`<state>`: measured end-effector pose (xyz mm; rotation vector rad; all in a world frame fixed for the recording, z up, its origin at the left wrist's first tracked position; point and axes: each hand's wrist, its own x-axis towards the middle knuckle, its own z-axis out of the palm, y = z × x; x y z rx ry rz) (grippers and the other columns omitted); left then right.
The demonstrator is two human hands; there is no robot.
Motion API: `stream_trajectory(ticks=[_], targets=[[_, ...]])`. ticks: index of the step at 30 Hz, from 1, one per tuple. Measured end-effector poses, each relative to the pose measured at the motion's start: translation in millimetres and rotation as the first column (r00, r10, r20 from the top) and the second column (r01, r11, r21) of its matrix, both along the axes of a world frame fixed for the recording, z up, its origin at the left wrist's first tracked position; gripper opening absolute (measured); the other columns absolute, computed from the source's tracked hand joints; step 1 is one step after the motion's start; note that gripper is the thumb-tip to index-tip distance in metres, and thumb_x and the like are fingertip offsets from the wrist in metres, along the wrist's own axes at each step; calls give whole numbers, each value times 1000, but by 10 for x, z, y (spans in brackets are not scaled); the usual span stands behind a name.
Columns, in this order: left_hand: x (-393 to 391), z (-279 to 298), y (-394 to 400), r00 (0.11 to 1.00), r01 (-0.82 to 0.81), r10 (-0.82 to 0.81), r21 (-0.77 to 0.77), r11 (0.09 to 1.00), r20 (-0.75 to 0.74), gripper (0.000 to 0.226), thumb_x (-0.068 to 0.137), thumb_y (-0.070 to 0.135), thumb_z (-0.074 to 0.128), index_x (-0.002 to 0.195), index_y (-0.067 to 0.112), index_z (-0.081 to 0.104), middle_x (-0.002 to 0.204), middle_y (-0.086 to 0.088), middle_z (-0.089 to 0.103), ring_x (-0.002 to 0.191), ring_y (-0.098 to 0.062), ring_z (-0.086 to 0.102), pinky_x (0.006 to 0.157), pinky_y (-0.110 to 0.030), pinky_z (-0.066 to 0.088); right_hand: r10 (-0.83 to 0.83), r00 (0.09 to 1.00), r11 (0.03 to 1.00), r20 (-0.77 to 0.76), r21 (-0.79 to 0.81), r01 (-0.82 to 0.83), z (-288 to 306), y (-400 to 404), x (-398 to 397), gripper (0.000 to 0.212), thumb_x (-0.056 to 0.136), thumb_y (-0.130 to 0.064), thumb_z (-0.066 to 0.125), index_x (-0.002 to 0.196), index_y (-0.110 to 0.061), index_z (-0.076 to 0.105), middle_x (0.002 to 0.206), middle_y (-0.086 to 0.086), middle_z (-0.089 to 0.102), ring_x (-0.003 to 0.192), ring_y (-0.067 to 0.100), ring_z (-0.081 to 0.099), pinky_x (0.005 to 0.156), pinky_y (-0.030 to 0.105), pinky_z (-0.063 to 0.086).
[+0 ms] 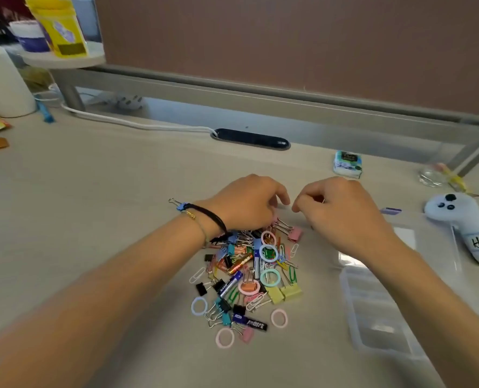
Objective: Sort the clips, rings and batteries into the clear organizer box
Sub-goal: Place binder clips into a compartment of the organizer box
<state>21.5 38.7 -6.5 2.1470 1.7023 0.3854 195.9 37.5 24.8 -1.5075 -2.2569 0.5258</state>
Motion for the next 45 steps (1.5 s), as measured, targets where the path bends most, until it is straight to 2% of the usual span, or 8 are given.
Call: stream_trajectory(ticks=[4,7,11,20,25,31,37,45], targets=[[113,-11,-15,994,1,0,9,1000,-112,26,87,19,71,113,24,72,111,4,71,97,-12,62,85,-29,52,17,986,1000,-167,-18,-20,64,-205,274,24,84,-22,55,71,-27,75,58,-13,65,64,7,59,59,28,45],[180,-36,-18,988,-36,43,44,998,-149,22,86,11,70,106,20,72,90,10,61,93,-15,60,76,-27,45,27,971,999,-236,-28,-35,76,-298,433,22,86,-22,58,75,-28,76,64,-14,68,68,7,63,66,29,51],[226,-22,15,985,-43,59,103,994,-160,23,79,27,81,98,23,69,76,17,52,82,-12,54,69,-28,38,18,956,1000,-293,-18,-25,27,-321,560,18,87,-19,62,82,-28,77,73,-14,71,72,5,66,73,30,55],[138,195,-170,959,27,74,349,937,-273,16,89,33,62,104,31,68,97,10,62,89,-13,57,71,-29,43,25,962,999,-272,-14,-30,75,-355,906,17,79,-13,79,79,-30,76,80,-13,74,73,7,67,73,27,57],[273,360,-395,997,68,-52,327,943,-59,9,86,41,67,89,33,69,84,16,61,83,-7,59,75,-36,53,33,966,996,-257,-78,-54,98,-448,1160,17,76,-12,82,83,-27,79,84,-13,76,82,5,68,79,23,55],[730,302,-556,961,196,-237,257,946,140,9,81,39,73,82,30,72,81,14,66,81,-3,61,75,-33,52,16,976,996,-216,-80,-34,-89,-542,1416,18,75,-9,82,83,-25,79,86,-13,75,84,4,69,81,21,55],[871,180,-529,954,253,-280,207,945,111,12,79,42,77,82,31,74,81,15,68,83,-3,61,76,-32,52,31,999,998,10,48,-32,-250,-533,1480,18,73,-15,79,81,-31,76,85,-18,68,85,1,60,73,13,45],[911,22,-552,969,220,-239,222,950,62,12,80,46,76,83,34,74,82,18,68,82,1,60,76,-32,51,56,995,989,-77,143,-45,-381,-512,1540,11,78,-17,80,84,-26,80,94,-17,74,95,4,61,88,29,50]])
